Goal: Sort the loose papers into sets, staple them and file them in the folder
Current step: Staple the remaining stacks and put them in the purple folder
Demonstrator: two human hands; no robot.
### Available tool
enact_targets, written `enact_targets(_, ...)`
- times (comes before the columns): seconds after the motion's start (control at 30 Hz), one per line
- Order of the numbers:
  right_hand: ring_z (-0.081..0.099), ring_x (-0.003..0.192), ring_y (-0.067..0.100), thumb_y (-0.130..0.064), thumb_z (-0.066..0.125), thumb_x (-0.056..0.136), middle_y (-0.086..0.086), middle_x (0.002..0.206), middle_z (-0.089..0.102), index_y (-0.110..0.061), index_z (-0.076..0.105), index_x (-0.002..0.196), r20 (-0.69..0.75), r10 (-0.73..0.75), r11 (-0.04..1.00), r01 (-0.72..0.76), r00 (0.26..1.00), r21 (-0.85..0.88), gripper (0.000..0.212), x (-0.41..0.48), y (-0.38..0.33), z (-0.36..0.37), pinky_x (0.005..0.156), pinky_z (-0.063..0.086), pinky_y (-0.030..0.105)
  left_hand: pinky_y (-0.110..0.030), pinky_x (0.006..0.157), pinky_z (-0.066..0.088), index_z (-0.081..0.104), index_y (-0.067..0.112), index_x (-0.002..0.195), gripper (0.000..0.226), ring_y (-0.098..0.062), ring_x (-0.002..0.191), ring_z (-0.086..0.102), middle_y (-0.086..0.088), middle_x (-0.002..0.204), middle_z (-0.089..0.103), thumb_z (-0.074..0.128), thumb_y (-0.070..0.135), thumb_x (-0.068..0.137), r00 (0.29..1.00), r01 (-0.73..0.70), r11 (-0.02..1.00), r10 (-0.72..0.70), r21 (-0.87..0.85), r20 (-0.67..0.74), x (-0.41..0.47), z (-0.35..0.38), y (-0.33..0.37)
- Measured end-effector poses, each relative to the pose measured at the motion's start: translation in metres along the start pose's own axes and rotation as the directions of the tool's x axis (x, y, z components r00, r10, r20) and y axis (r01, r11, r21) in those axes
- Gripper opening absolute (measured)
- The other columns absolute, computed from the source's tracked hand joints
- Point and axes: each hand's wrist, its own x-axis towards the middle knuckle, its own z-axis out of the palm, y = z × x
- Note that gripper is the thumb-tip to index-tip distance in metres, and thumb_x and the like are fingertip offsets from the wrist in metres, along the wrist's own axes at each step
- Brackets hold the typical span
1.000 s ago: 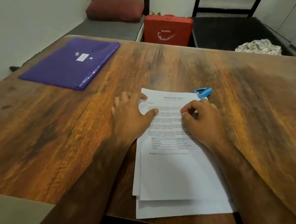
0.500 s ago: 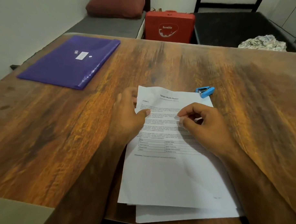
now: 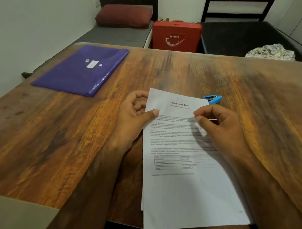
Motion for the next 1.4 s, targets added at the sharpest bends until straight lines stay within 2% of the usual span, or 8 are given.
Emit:
enact_targets(0.13, 0.068, 0.087, 0.003, 0.002, 0.073, 0.09, -0.001, 0.104, 0.074, -0.018, 0.074, 0.099, -0.06, 0.014, 1.0, -0.014, 0.998, -0.001, 0.021, 0.002, 0.004, -0.001, 0.069, 0.051, 0.013, -0.056, 0.088, 0.06, 0.062, 0.0, 0.12, 0.035, -0.035, 0.102, 0.074, -0.016, 0.114, 0.075, 0.072, -0.009, 0.088, 1.0, -0.011, 1.0, 0.011, -0.025, -0.014, -0.001, 0.001, 0.001)
enact_targets(0.27, 0.058, 0.113, 0.006, -0.011, 0.082, 0.085, -0.003, 0.129, 0.057, -0.025, 0.063, 0.122, -0.177, -0.08, 0.975, 0.041, 0.981, -0.216, 0.044, 0.005, 0.009, -0.003, 0.094, 0.047, 0.017, -0.048, 0.082, 0.062, 0.06, 0.001, 0.119, 0.023, -0.039, 0.099, 0.074, -0.018, 0.111, 0.075, 0.062, -0.004, 0.097, 0.998, -0.048, 0.993, 0.044, -0.105, -0.045, -0.001, 0.001, 0.002)
enact_targets(0.37, 0.06, 0.109, 0.004, -0.016, 0.083, 0.087, -0.016, 0.123, 0.058, -0.026, 0.052, 0.133, -0.249, 0.004, 0.995, -0.029, 0.968, -0.097, 0.056, 0.003, -0.001, -0.009, 0.087, 0.049, 0.018, -0.048, 0.081, 0.063, 0.058, 0.008, 0.119, 0.023, -0.036, 0.101, 0.074, -0.013, 0.113, 0.076, 0.059, -0.002, 0.099, 0.997, -0.054, 0.985, 0.044, -0.166, -0.069, -0.001, 0.002, 0.004)
enact_targets(0.5, 0.079, 0.087, 0.021, -0.018, 0.07, 0.099, 0.005, 0.102, 0.08, -0.012, 0.068, 0.119, 0.004, 0.276, 0.917, -0.265, 0.961, 0.298, 0.021, -0.001, -0.013, -0.016, 0.065, 0.061, 0.03, -0.044, 0.074, 0.064, 0.06, 0.011, 0.114, 0.019, -0.033, 0.096, 0.076, -0.011, 0.111, 0.077, 0.061, 0.0, 0.099, 0.988, -0.019, 0.979, -0.013, -0.205, -0.152, -0.001, 0.003, 0.004)
enact_targets(1.03, 0.079, 0.086, 0.028, -0.014, 0.063, 0.102, 0.011, 0.099, 0.08, -0.002, 0.07, 0.111, 0.063, 0.254, 0.89, -0.259, 0.965, 0.375, 0.017, -0.003, -0.015, -0.013, 0.065, 0.063, 0.031, -0.048, 0.081, 0.063, 0.057, 0.014, 0.134, 0.04, -0.035, 0.105, 0.074, -0.011, 0.12, 0.075, 0.062, 0.0, 0.097, 0.99, 0.136, 0.968, -0.139, -0.212, 0.003, -0.002, -0.005, 0.002)
enact_targets(1.27, 0.057, 0.05, 0.021, -0.026, 0.062, 0.104, 0.013, 0.073, 0.072, -0.01, 0.073, 0.087, 0.068, 0.294, 0.956, -0.292, 0.953, -0.041, 0.025, 0.003, -0.016, 0.002, 0.04, 0.039, 0.024, -0.047, 0.086, 0.061, 0.061, 0.016, 0.13, 0.034, -0.028, 0.103, 0.075, -0.004, 0.117, 0.076, 0.064, 0.004, 0.098, 0.986, 0.167, 0.98, -0.167, 0.113, -0.004, -0.017, -0.076, 0.021)
enact_targets(1.33, 0.062, 0.053, 0.018, -0.023, 0.064, 0.101, 0.001, 0.066, 0.072, -0.018, 0.072, 0.082, 0.079, 0.223, 0.932, -0.189, 0.972, -0.309, 0.022, 0.008, -0.016, 0.008, 0.047, 0.049, 0.027, -0.047, 0.086, 0.062, 0.063, 0.016, 0.125, 0.03, -0.023, 0.098, 0.077, 0.0, 0.112, 0.078, 0.067, 0.007, 0.097, 0.982, 0.184, 0.949, -0.166, 0.258, -0.087, -0.029, -0.105, 0.025)
enact_targets(1.4, 0.066, 0.068, 0.017, -0.028, 0.064, 0.097, -0.009, 0.072, 0.072, -0.027, 0.071, 0.084, 0.128, 0.102, 0.774, 0.002, 0.987, -0.634, 0.015, 0.011, -0.026, 0.018, 0.065, 0.053, 0.033, -0.044, 0.084, 0.064, 0.063, 0.02, 0.121, 0.028, -0.015, 0.093, 0.077, 0.007, 0.106, 0.078, 0.071, 0.011, 0.095, 0.971, 0.215, 0.901, -0.154, 0.376, -0.184, -0.04, -0.13, 0.023)
